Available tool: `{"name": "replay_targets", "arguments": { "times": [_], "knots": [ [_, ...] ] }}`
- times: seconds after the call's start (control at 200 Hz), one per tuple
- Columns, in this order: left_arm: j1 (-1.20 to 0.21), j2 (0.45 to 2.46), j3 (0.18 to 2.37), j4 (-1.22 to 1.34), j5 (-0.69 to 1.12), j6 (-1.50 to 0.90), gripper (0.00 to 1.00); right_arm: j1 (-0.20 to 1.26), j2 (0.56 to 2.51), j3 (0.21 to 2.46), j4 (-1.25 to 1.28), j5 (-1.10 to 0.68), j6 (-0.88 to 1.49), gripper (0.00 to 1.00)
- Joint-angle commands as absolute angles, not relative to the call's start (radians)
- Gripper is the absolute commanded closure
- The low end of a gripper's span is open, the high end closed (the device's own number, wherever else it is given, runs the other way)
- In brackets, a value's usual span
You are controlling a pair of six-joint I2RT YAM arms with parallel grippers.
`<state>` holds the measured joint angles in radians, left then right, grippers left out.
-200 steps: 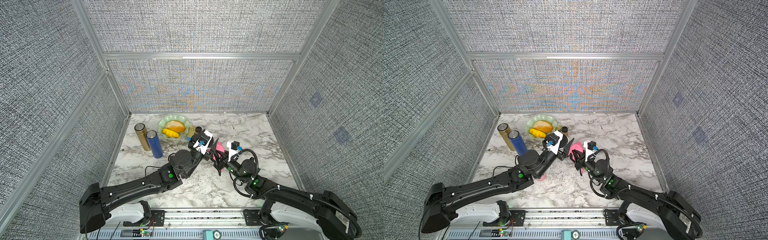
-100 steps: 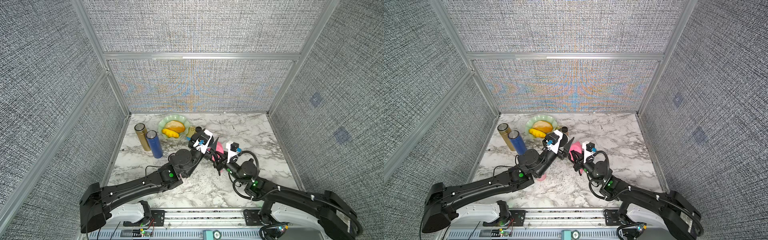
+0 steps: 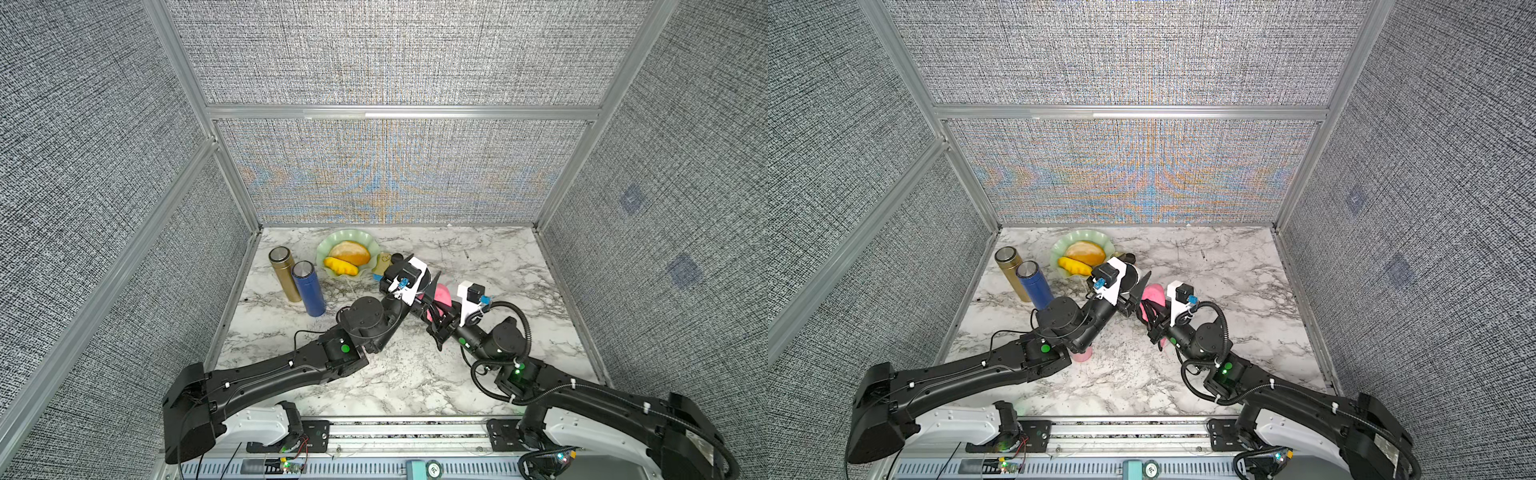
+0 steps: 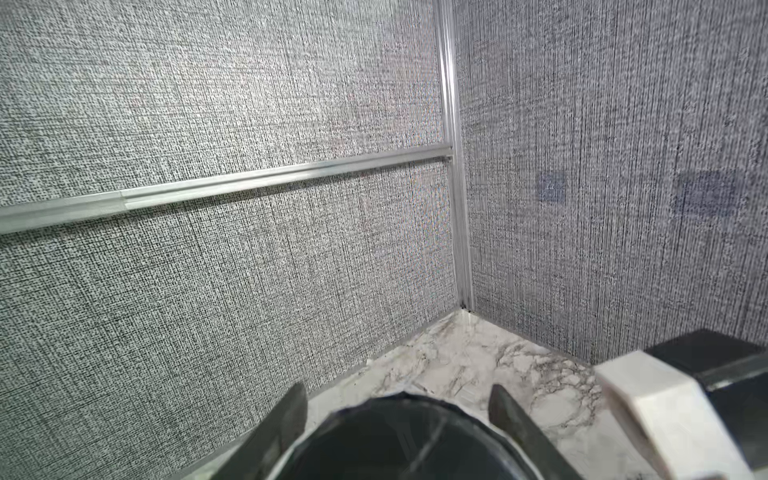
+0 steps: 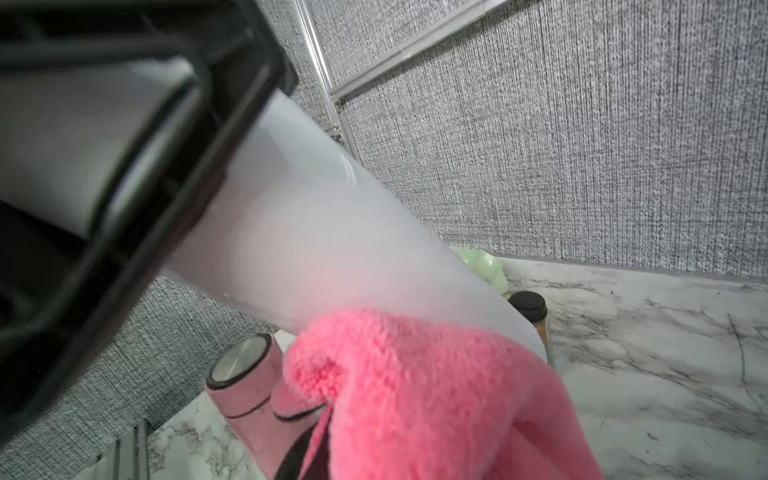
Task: Wipe the surface of the thermos
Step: Wipe the dirt from the surface of the thermos.
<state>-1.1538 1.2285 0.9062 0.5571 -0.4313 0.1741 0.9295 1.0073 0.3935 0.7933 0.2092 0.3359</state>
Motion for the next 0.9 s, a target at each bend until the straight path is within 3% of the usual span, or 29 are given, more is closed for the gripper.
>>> {"name": "replay_targets", "arguments": {
  "times": [0.0,0.325,0.54,0.895],
  "knots": [
    [-1.160,1.233,0.912,0.596,-0.329,0.117,1.00,0.928,1.047,0.351,0.906,0.273,0.356,1.00],
    [-1.160,1.252,0.916,0.611,-0.337,0.132,1.00,0.932,0.861,0.457,0.718,0.196,0.307,1.00],
    [-1.160,1.247,0.912,0.614,-0.324,0.131,1.00,0.926,0.989,0.317,0.898,0.324,0.357,1.00],
    [-1.160,1.223,0.880,0.649,-0.311,0.135,1.00,0.929,0.825,0.456,0.721,0.193,0.321,1.00]
  ]
}}
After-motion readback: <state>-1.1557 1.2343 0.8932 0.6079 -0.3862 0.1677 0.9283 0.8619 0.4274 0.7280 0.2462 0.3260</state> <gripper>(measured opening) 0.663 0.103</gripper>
